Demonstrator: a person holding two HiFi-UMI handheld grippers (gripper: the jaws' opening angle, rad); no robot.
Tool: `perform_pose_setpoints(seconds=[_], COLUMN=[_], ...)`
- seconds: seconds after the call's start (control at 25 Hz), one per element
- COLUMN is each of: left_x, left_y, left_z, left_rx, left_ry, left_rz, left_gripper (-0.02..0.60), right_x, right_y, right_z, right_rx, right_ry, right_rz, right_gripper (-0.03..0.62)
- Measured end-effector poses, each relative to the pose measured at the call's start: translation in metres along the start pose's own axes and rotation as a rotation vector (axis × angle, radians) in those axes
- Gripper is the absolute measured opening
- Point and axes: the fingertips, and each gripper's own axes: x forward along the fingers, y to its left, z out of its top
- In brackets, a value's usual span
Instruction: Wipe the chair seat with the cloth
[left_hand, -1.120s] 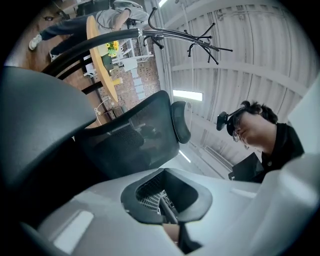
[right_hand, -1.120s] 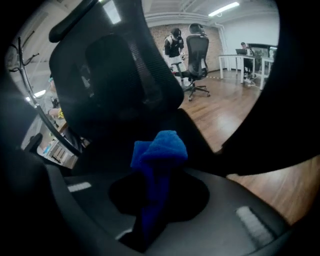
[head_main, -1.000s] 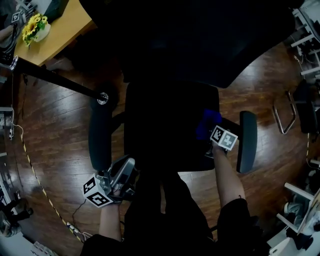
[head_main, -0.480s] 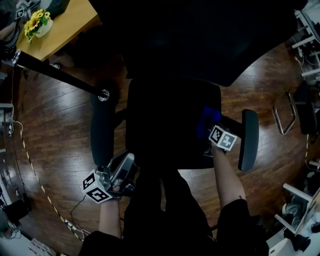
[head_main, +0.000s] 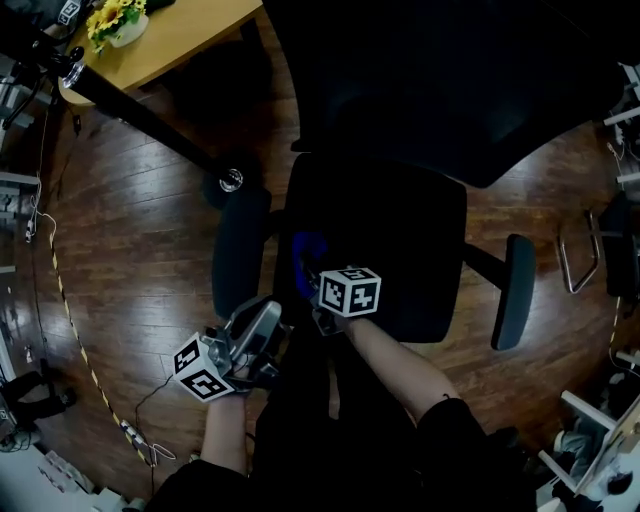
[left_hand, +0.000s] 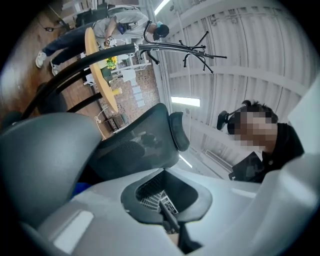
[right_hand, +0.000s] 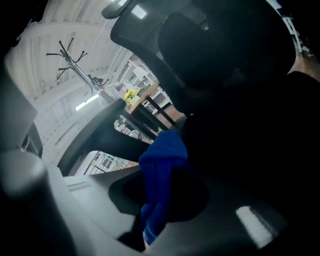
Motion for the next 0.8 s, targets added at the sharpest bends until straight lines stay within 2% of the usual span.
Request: perform_pose_setpoints(seconds=[0.12,0.24,0.32,0.56,0.8], left_x=[-0.007,-0.012,-0.016,-0.013,0.008], left_y=[0.003,0.005,0.008,0.015,0.014], left_z=[0.001,0.0,0.001,-0.004,-0.013], left_rx=[-0.002,-0.009,-0.012,-0.025,-0.023], left_ry=[-0.011,-0.004,0.001,0.04,0.074], left_rz=[0.012,0.017,0.023,0.014,-0.016], left_gripper=[-0.008,-0.008,-0.008,-0.008,-0.008], right_x=[0.03,0.049,0.052,0.018,-0.064], right_y=[0.018,0.0,-0.016,-0.065,-0.152], right_z=[-0.021,-0.045,-0.05,-0.046,-0.041], right_rx=[-0.002,0.019,0.009,-0.013,0.107], right_ry=[0.051,0.135,0.153,0.057,-0.043], right_rz=[0.021,-0.037,-0.081,-0.19,-0.349], right_gripper=[0.061,0.061,0.061,0.061,0.061])
